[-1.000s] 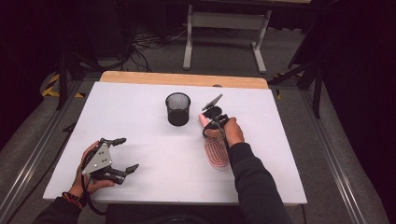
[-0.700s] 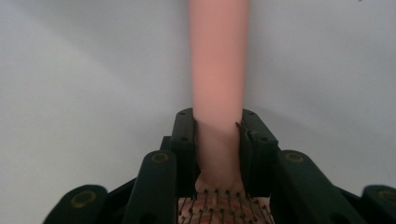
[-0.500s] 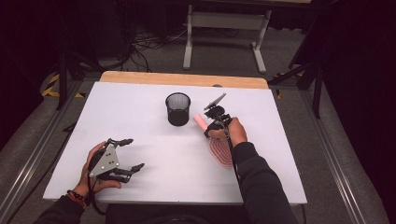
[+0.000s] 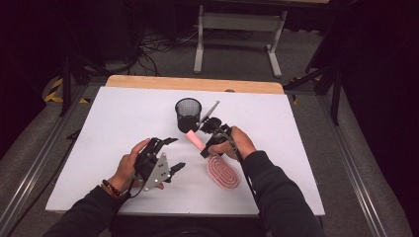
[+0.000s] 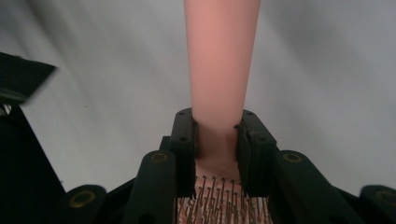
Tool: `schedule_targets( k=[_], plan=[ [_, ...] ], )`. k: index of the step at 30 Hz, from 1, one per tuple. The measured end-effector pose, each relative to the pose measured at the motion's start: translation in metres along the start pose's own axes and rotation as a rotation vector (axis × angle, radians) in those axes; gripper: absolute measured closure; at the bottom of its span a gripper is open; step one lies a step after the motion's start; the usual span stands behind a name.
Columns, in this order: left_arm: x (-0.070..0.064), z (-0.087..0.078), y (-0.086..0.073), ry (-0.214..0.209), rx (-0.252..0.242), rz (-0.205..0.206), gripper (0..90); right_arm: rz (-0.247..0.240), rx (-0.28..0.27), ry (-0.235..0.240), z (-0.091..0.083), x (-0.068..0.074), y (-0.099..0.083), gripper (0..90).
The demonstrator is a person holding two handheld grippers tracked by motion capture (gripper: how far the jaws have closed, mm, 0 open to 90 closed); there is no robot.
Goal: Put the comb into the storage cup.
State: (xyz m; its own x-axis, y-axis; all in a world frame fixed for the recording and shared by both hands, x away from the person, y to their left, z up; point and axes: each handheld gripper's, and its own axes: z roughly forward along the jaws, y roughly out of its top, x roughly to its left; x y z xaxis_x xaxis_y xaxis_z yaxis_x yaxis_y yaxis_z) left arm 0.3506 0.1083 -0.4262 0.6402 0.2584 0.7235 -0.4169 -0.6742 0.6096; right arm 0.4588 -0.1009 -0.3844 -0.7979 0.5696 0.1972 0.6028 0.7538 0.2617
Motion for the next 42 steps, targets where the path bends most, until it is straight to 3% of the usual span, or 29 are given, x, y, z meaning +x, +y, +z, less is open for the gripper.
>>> schedule_targets(
  k=[2,4,5,7,9,11,13,16,17,18,21,22,25,28,32,35,37,38,40,41,42],
  plan=[
    [-0.004,0.006,0.008,0.005,0.031,0.093,23.8,-0.032,0.023,0.009,0.002,0.008,0.004,70.7],
    [-0.007,0.010,0.011,0.003,0.061,0.150,26.8,-0.066,0.050,0.010,0.004,0.016,0.008,70.7],
    [-0.012,0.013,0.011,0.013,0.101,0.215,26.3,-0.092,0.069,0.024,0.006,0.023,0.011,70.7],
    [-0.019,0.016,0.010,0.020,0.140,0.262,27.0,-0.118,0.092,0.028,0.007,0.029,0.013,70.7],
    [-0.022,0.018,0.009,0.023,0.145,0.274,28.4,-0.126,0.107,0.029,0.008,0.031,0.015,70.7],
    [-0.030,0.023,0.007,0.033,0.176,0.333,32.9,-0.140,0.128,0.035,0.009,0.036,0.017,70.7],
    [-0.036,0.026,0.007,0.076,0.214,0.412,35.1,-0.167,0.145,0.045,0.010,0.040,0.020,70.7],
    [-0.041,0.028,0.007,0.115,0.240,0.461,44.6,-0.181,0.157,0.040,0.011,0.044,0.026,70.7],
    [-0.042,0.029,0.007,0.135,0.257,0.488,44.6,-0.181,0.157,0.040,0.011,0.044,0.026,70.7],
    [-0.047,0.030,0.004,0.156,0.270,0.526,51.1,-0.188,0.159,0.036,0.013,0.045,0.028,70.8],
    [-0.051,0.033,0.002,0.178,0.295,0.557,55.0,-0.197,0.161,0.042,0.015,0.046,0.030,70.7],
    [-0.056,0.034,0.002,0.209,0.305,0.594,58.7,-0.197,0.170,0.042,0.016,0.047,0.031,70.7],
    [-0.058,0.035,0.002,0.220,0.319,0.612,69.7,-0.204,0.183,0.040,0.018,0.051,0.034,70.7],
    [-0.057,0.034,0.001,0.259,0.318,0.609,70.3,-0.207,0.181,0.036,0.019,0.052,0.037,70.7],
    [-0.055,0.033,0.000,0.258,0.322,0.582,70.5,-0.186,0.157,0.055,0.017,0.051,0.038,70.6],
    [-0.053,0.031,-0.001,0.296,0.321,0.554,70.8,-0.160,0.107,0.084,0.013,0.048,0.036,70.3],
    [-0.052,0.030,-0.001,0.299,0.315,0.559,70.8,-0.155,0.071,0.103,0.008,0.046,0.034,69.6],
    [-0.049,0.027,-0.001,0.330,0.291,0.559,70.9,-0.140,0.050,0.124,0.005,0.046,0.033,69.0],
    [-0.047,0.024,-0.002,0.353,0.287,0.554,70.9,-0.128,0.003,0.110,-0.002,0.043,0.031,60.1],
    [-0.047,0.024,-0.002,0.353,0.287,0.554,70.9,-0.128,0.003,0.110,-0.002,0.043,0.031,60.1],
    [-0.045,0.023,-0.003,0.346,0.282,0.546,70.9,-0.105,-0.064,0.107,-0.013,0.042,0.027,54.2]
  ],
)
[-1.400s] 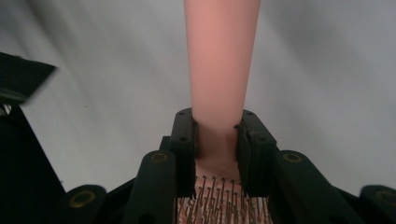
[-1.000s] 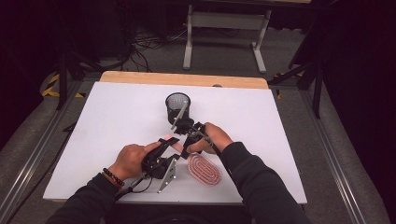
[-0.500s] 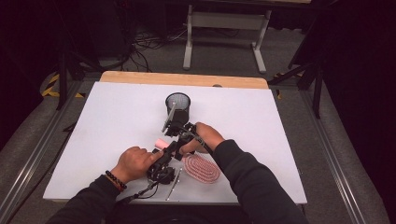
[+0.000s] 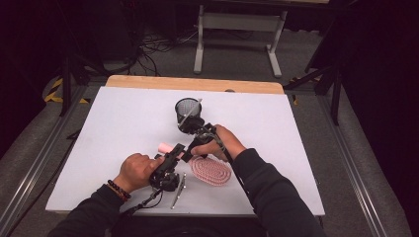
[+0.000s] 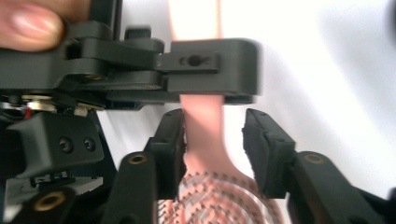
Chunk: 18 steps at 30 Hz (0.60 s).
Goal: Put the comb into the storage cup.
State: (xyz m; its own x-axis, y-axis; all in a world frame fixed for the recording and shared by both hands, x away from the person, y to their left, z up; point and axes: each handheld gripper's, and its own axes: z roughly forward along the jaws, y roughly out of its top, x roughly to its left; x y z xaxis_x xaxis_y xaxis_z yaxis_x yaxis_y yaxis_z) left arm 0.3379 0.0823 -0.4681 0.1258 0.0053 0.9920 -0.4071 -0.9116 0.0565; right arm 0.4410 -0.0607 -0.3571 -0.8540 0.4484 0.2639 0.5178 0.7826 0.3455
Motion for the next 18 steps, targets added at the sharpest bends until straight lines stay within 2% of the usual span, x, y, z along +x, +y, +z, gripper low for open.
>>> schedule_targets(
  k=[1,2,4,5,6,7,8,9,10,12,14,15,16,17,18],
  plan=[
    [0.002,-0.001,-0.001,-0.004,0.007,0.005,70.9,-0.003,-0.037,-0.020,-0.007,-0.001,-0.002,51.1],
    [0.004,-0.003,-0.004,0.005,0.012,-0.019,70.9,0.008,-0.084,-0.019,-0.014,0.000,-0.004,51.8],
    [0.006,-0.003,-0.006,0.011,-0.004,-0.025,71.0,0.004,-0.192,-0.038,-0.030,0.000,-0.010,47.5],
    [0.006,-0.003,-0.006,0.011,-0.004,-0.025,71.0,0.010,-0.244,-0.047,-0.038,0.000,-0.013,46.1],
    [0.008,-0.005,-0.008,0.010,0.010,-0.043,71.0,0.007,-0.290,-0.062,-0.046,0.000,-0.017,46.0],
    [0.008,-0.005,-0.009,0.010,0.002,-0.058,71.0,-0.003,-0.329,-0.093,-0.053,0.000,-0.022,43.9],
    [0.008,-0.005,-0.009,0.010,0.002,-0.058,71.0,-0.003,-0.329,-0.093,-0.053,0.000,-0.022,43.9],
    [0.010,-0.006,-0.012,0.022,-0.010,-0.076,71.0,-0.013,-0.412,-0.148,-0.066,0.000,-0.033,41.9],
    [0.012,-0.007,-0.013,0.023,-0.011,-0.087,71.0,-0.030,-0.448,-0.172,-0.071,0.000,-0.040,41.9],
    [0.014,-0.008,-0.014,0.023,-0.016,-0.101,71.0,-0.074,-0.501,-0.242,-0.078,0.000,-0.054,41.1],
    [0.017,-0.009,-0.017,0.031,-0.025,-0.121,71.0,-0.121,-0.556,-0.345,-0.081,0.002,-0.070,40.5],
    [0.018,-0.009,-0.018,0.030,-0.029,-0.130,71.0,-0.121,-0.556,-0.345,-0.081,0.002,-0.070,40.5],
    [0.020,-0.010,-0.021,0.040,-0.048,-0.167,71.0,-0.177,-0.637,-0.450,-0.082,0.004,-0.086,40.4],
    [0.020,-0.010,-0.021,0.040,-0.048,-0.167,71.0,-0.183,-0.684,-0.445,-0.082,0.003,-0.094,39.8],
    [0.021,-0.010,-0.023,0.042,-0.055,-0.185,71.0,-0.179,-0.717,-0.450,-0.082,0.002,-0.101,39.1]
  ],
)
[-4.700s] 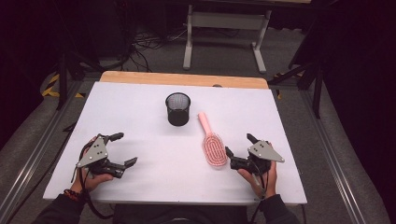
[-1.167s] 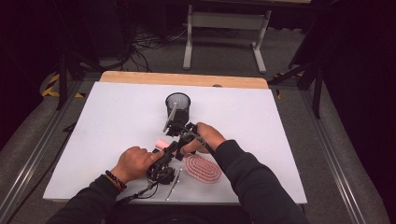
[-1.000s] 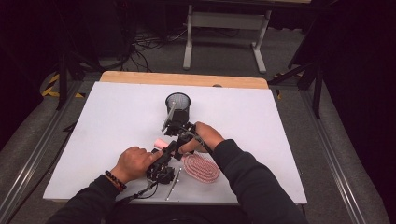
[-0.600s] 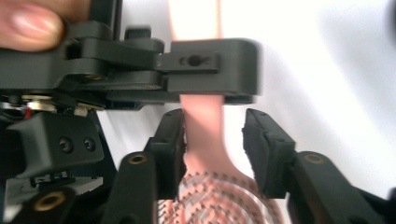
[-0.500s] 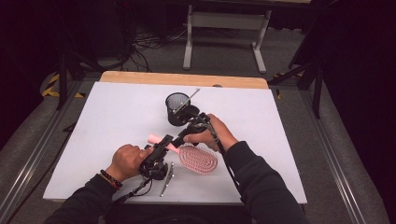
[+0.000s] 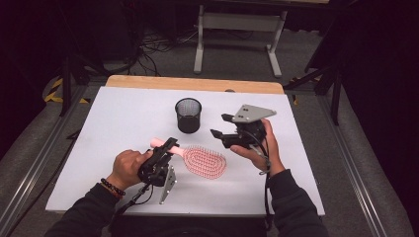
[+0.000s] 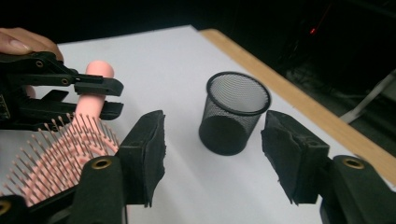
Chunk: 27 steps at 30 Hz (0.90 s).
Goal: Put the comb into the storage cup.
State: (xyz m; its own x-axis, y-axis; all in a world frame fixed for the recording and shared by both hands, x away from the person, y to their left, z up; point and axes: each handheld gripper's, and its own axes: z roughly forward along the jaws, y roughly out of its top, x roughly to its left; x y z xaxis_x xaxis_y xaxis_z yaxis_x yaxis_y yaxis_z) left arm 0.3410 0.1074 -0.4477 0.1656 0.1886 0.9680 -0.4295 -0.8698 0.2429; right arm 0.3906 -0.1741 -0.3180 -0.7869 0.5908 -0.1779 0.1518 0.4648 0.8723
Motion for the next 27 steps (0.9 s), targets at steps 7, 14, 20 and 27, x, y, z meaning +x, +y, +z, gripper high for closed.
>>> schedule_targets(
  k=[7,14,20,27],
  plan=[
    [0.004,-0.002,-0.004,0.001,-0.006,-0.025,71.0,0.013,-0.155,-0.078,-0.014,-0.004,-0.031,33.0],
    [0.016,-0.006,-0.008,-0.044,-0.067,-0.190,71.0,0.040,-0.206,-0.094,-0.011,-0.010,-0.058,28.3],
    [0.023,-0.007,-0.009,-0.094,-0.122,-0.292,71.0,-0.017,-0.211,-0.086,-0.007,-0.003,-0.068,32.0],
    [0.033,-0.008,-0.018,-0.176,-0.187,-0.439,71.0,-0.113,-0.206,-0.018,-0.004,0.018,-0.066,31.3]
  ],
)
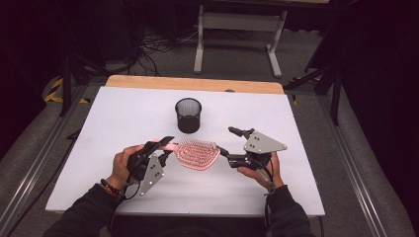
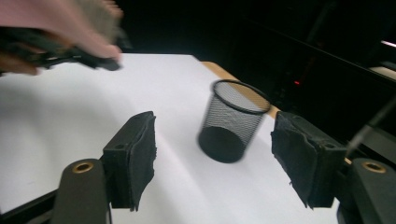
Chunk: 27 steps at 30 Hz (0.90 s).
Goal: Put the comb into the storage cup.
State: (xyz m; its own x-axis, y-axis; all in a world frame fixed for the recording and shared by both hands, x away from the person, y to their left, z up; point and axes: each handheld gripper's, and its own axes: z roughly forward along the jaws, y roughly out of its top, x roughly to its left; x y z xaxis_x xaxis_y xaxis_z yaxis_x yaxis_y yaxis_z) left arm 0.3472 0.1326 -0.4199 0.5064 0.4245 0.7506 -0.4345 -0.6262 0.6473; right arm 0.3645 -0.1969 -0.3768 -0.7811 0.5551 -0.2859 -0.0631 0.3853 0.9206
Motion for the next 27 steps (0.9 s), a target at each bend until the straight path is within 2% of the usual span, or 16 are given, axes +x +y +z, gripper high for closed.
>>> schedule_targets(
  k=[1,2,3,5,7,8,9,11,12,18,19,22,23,25,26,27],
  plan=[
    [0.001,0.001,-0.002,-0.019,-0.005,-0.037,71.0,-0.025,-0.005,0.020,0.001,0.005,0.002,31.6],
    [0.002,0.001,-0.003,-0.032,-0.011,-0.053,71.0,-0.038,-0.011,0.034,0.002,0.009,0.004,31.6],
    [0.003,0.002,-0.005,-0.062,-0.018,-0.076,71.0,-0.050,-0.021,0.047,0.003,0.015,0.008,30.7],
    [0.003,0.002,-0.006,-0.077,-0.023,-0.088,71.0,-0.056,-0.030,0.057,0.004,0.018,0.010,30.7],
    [0.002,0.003,-0.005,-0.126,-0.023,-0.105,71.1,-0.061,-0.046,0.076,0.005,0.025,0.014,30.1],
    [0.000,0.004,-0.005,-0.138,-0.022,-0.106,71.0,-0.059,-0.054,0.086,0.004,0.026,0.015,30.1],
    [-0.002,0.007,-0.005,-0.184,-0.036,-0.135,71.0,-0.054,-0.062,0.096,0.004,0.026,0.016,29.9],
    [-0.003,0.008,-0.005,-0.197,-0.038,-0.147,71.0,-0.056,-0.069,0.101,0.003,0.027,0.017,29.7],
    [-0.003,0.009,-0.005,-0.218,-0.044,-0.161,71.0,-0.058,-0.074,0.104,0.003,0.028,0.018,29.7],
    [-0.002,0.014,-0.008,-0.365,-0.064,-0.257,71.1,-0.039,-0.099,0.142,0.000,0.027,0.019,30.1],
    [-0.002,0.016,-0.009,-0.400,-0.065,-0.278,71.1,-0.034,-0.100,0.153,0.000,0.027,0.018,30.0],
    [-0.002,0.020,-0.011,-0.470,-0.059,-0.309,71.1,-0.040,-0.107,0.194,0.003,0.029,0.019,31.3],
    [-0.002,0.021,-0.012,-0.481,-0.058,-0.311,71.1,-0.038,-0.108,0.200,0.004,0.030,0.019,31.3],
    [-0.003,0.024,-0.013,-0.539,-0.054,-0.340,71.1,-0.026,-0.112,0.225,0.006,0.030,0.019,32.2],
    [-0.003,0.025,-0.014,-0.550,-0.052,-0.344,71.1,-0.026,-0.112,0.225,0.006,0.030,0.019,32.2],
    [-0.003,0.027,-0.014,-0.597,-0.054,-0.362,71.1,-0.022,-0.115,0.235,0.007,0.031,0.019,32.6]
  ],
)
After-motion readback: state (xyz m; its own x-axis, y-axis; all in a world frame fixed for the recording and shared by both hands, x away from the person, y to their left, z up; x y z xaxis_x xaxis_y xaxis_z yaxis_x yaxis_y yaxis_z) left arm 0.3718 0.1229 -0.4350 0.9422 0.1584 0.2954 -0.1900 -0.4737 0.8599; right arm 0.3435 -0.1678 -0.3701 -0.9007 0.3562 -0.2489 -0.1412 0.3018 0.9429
